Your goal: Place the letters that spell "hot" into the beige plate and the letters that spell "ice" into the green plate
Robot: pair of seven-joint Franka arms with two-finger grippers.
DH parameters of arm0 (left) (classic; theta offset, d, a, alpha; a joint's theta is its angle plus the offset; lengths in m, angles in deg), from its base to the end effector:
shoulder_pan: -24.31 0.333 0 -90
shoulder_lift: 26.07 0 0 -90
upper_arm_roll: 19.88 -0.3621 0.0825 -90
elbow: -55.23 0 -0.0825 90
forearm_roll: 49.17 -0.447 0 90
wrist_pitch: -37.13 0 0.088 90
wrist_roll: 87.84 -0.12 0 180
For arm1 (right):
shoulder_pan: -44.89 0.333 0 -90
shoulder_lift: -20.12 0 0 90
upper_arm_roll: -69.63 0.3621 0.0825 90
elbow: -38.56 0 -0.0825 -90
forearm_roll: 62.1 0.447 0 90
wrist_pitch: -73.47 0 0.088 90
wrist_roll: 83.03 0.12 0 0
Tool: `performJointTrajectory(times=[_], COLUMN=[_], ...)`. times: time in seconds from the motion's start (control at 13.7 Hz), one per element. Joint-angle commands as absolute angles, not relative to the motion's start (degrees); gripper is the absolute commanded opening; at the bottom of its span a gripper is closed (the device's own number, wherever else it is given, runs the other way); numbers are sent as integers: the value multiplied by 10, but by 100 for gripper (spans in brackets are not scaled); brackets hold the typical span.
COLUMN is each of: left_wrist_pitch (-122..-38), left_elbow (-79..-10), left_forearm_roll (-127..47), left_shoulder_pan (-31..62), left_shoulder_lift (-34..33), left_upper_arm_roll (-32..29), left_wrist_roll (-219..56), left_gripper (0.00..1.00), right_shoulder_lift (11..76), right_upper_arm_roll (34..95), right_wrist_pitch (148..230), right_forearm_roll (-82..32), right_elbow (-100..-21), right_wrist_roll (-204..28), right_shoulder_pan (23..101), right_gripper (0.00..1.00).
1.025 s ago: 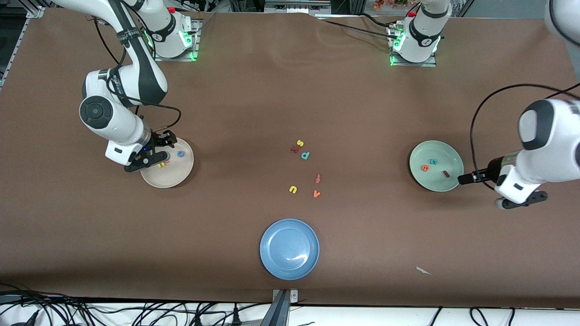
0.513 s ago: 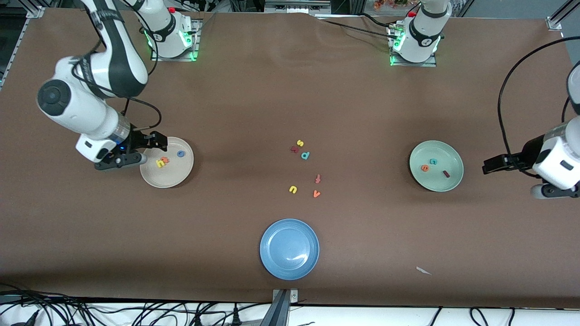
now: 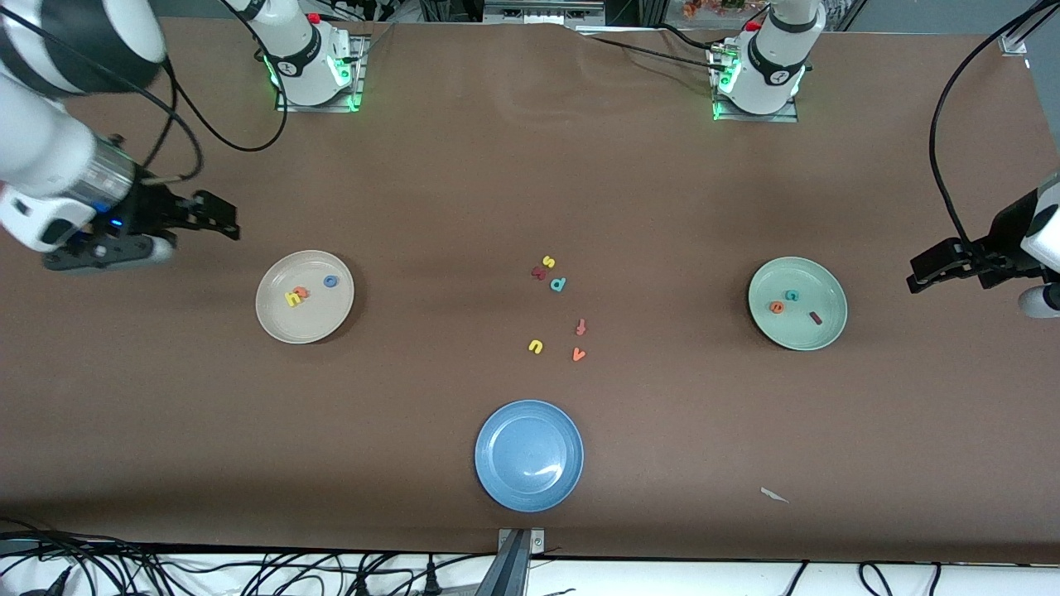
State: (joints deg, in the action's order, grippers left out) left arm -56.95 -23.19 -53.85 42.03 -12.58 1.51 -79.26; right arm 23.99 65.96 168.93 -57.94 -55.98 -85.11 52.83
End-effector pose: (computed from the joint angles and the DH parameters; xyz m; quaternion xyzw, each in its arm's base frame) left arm 0.7030 -0.0041 0.6264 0.9985 0.0468 0.0265 0.0045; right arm 0.6403 0.0571 0.5809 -0.9978 -0.0510 0.0263 0.0334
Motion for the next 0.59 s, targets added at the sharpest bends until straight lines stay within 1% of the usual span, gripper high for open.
performJointTrajectory(times=[0.0,0.07,0.22,0.29,0.37,0.51], left_wrist_pitch=[-572,-573,-573,-574,-574,-560], left_elbow=[-255,-257,-299,-294,-285,-298], left_forearm_roll=[-504,-503,-478,-461,-457,-457], left_shoulder_pan=[365,340,303,305,305,305], left_shoulder_lift=[-170,-182,-226,-226,-226,-237], left_upper_arm_roll=[-47,-70,-123,-128,-129,-129], left_wrist_roll=[-806,-805,-812,-813,-811,-808], left_gripper=[97,98,96,99,99,99], right_shoulder_lift=[237,236,236,236,236,237], right_upper_arm_roll=[646,645,645,645,645,649], right_wrist_pitch=[1648,1645,1630,1620,1617,1604], right_forearm_roll=[-585,-585,-584,-586,-595,-623], right_elbow=[-532,-532,-525,-518,-515,-509], right_wrist_roll=[-847,-847,-847,-847,-850,-847], right_shoulder_pan=[526,526,526,525,525,525], right_gripper=[100,100,100,100,100,100])
